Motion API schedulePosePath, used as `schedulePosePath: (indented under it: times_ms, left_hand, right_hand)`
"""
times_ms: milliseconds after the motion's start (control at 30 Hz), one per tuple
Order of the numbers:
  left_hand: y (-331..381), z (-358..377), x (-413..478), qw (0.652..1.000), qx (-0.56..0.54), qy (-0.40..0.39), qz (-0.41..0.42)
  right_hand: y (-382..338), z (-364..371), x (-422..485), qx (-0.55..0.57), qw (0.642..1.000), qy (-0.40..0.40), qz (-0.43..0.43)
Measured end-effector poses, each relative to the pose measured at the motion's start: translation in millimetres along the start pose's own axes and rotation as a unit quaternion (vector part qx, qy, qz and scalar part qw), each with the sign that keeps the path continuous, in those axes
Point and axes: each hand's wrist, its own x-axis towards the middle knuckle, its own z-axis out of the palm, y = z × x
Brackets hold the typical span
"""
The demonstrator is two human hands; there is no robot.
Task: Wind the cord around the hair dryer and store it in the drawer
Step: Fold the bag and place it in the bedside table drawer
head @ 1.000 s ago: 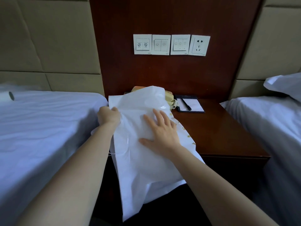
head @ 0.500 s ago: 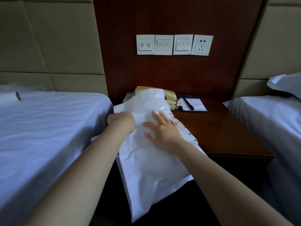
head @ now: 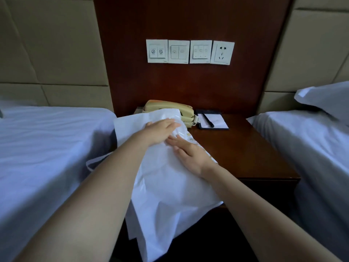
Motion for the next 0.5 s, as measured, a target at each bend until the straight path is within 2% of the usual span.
schedulePosePath:
  times_ms: [200,333,433,500]
  left_hand:
    - [-11.1,28.8,13.7,0.997,0.009,0.058,-0.051]
    - [-14.7,31.4,11.5,0.991,0.017,0.077,-0.108]
    - [-15.3,34.8,3.9,0.984,-0.002,0.083,-0.159]
    - [-13.7,35.9,-4.4,0.975,-0.018,0.082,-0.206]
  right_hand:
    - [0.3,-6.6,-24.7,0.014,0.998,0.040,0.042]
    - [1.2,2.8,-39.2,-0.103,0.991,0.076,0.034]
    - [0.5,3.0,-43.2,-0.133,0.982,0.026,0.129]
    - [-4.8,1.2,-43.1,-0.131,0.978,-0.009,0.163]
